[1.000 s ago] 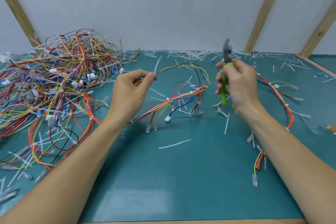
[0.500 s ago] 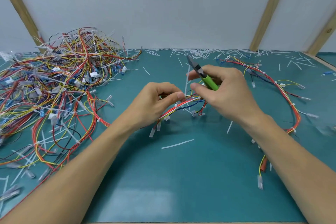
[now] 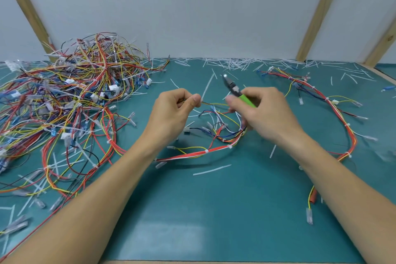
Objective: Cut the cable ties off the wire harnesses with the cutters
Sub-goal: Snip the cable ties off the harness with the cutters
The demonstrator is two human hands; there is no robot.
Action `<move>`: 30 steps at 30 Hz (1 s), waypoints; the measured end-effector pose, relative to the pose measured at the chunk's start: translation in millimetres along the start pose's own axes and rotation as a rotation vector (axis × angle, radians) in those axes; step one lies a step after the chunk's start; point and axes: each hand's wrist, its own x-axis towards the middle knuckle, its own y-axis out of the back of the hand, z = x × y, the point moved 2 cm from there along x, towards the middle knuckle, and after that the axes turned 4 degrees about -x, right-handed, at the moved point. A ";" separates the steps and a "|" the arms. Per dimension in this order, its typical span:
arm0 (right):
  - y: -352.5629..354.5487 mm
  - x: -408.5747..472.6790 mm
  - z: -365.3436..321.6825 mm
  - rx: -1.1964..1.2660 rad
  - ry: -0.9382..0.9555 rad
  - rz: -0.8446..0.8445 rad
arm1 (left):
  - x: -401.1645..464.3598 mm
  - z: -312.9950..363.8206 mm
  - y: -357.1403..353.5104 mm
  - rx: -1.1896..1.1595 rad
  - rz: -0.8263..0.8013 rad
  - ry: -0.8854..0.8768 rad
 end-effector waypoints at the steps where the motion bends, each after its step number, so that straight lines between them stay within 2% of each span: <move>1: 5.4 1.0 -0.9 -0.028 0.024 0.066 | 0.7 -0.9 1.3 0.001 0.014 0.008; 6: 20.3 3.2 -0.1 -0.112 0.145 0.244 | 0.2 -1.1 1.2 -0.028 -0.007 0.056; 10: 23.1 1.6 0.1 -0.285 0.235 0.199 | -1.8 -2.2 0.9 -0.096 -0.002 0.104; 15: 16.7 0.2 -0.2 -0.525 0.274 0.133 | -4.4 0.6 -0.7 -0.091 -0.010 0.056; 18: 14.9 0.1 1.3 -0.557 0.306 0.080 | -3.0 1.4 -1.2 -0.073 -0.021 0.038; 30: 11.9 -1.7 -0.4 -0.611 0.366 0.156 | -8.6 10.7 -4.9 0.013 -0.064 -0.070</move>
